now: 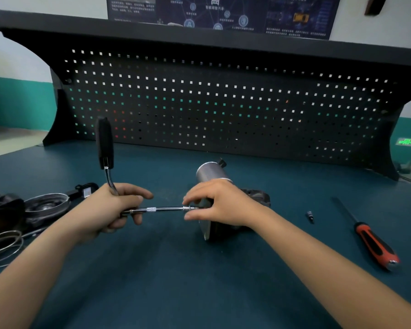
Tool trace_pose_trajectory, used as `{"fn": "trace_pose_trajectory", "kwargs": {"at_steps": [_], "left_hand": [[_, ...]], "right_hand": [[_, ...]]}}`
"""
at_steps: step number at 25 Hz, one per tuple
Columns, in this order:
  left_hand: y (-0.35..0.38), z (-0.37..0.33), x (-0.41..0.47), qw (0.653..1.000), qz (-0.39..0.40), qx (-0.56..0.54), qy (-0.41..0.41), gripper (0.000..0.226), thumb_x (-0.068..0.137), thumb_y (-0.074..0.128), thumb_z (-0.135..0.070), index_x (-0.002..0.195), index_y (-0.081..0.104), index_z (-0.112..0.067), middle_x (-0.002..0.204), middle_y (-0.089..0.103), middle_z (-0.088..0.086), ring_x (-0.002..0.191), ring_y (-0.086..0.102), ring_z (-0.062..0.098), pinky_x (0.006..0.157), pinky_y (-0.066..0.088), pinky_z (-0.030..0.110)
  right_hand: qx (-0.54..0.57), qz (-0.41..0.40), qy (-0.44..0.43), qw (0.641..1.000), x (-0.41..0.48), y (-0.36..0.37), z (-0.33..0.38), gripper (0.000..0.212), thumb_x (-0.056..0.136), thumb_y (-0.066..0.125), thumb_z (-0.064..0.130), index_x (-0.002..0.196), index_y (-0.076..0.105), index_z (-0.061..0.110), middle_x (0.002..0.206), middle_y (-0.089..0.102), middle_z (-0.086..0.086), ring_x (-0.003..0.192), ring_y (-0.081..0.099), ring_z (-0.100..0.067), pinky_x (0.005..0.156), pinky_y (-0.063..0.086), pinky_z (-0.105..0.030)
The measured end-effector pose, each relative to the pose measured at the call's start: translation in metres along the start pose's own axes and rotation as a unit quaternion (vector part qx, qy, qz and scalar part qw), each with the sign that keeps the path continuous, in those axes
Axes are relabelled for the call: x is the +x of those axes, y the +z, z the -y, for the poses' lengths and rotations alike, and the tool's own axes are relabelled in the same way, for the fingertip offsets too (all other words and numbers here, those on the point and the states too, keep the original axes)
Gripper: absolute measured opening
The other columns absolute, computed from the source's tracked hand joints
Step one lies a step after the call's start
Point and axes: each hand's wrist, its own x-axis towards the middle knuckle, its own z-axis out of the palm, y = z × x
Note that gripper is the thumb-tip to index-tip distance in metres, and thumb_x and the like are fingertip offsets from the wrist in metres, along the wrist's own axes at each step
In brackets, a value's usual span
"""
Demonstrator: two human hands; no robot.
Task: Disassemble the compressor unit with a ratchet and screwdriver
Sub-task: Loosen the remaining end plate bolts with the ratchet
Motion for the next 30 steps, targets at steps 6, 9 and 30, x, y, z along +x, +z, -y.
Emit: {"fn": "trace_pose_trajectory", "kwargs": {"at_steps": [6, 9, 30], "left_hand": [[0.003, 0.005, 0.003, 0.991, -0.072, 0.048, 0.105, 0.027, 0.095, 0.048, -0.031, 0.078, 0.063, -0.016, 0.046, 0.054, 0.005, 0.029, 0.031, 0.01, 0.032, 0.023, 0.012], [0.0, 0.005, -0.005, 0.939, -0.103, 0.153, 0.29, 0.028, 0.081, 0.042, -0.05, 0.072, 0.055, -0.026, 0.055, 0.055, -0.007, 0.038, 0.039, 0.0, 0.04, 0.03, 0.011], [0.009, 0.015, -0.005, 0.907, -0.187, 0.096, 0.366, 0.033, 0.09, 0.029, -0.037, 0.072, 0.054, -0.027, 0.06, 0.057, -0.001, 0.04, 0.048, 0.008, 0.042, 0.039, 0.012]], "right_hand": [[-0.065, 0.014, -0.023, 0.998, 0.002, 0.005, 0.0, 0.028, 0.09, 0.057, 0.04, 0.072, 0.062, 0.019, 0.057, 0.046, 0.005, 0.066, 0.036, -0.006, 0.061, 0.03, -0.028], [-0.021, 0.031, -0.014, 0.999, 0.003, 0.002, 0.001, 0.03, 0.091, 0.057, 0.037, 0.064, 0.054, 0.024, 0.05, 0.04, 0.002, 0.057, 0.038, -0.011, 0.055, 0.03, -0.031], [-0.026, 0.05, -0.002, 0.998, 0.003, 0.0, 0.005, 0.028, 0.093, 0.052, 0.039, 0.093, 0.071, 0.019, 0.083, 0.066, 0.002, 0.085, 0.054, -0.009, 0.082, 0.042, -0.031]]}}
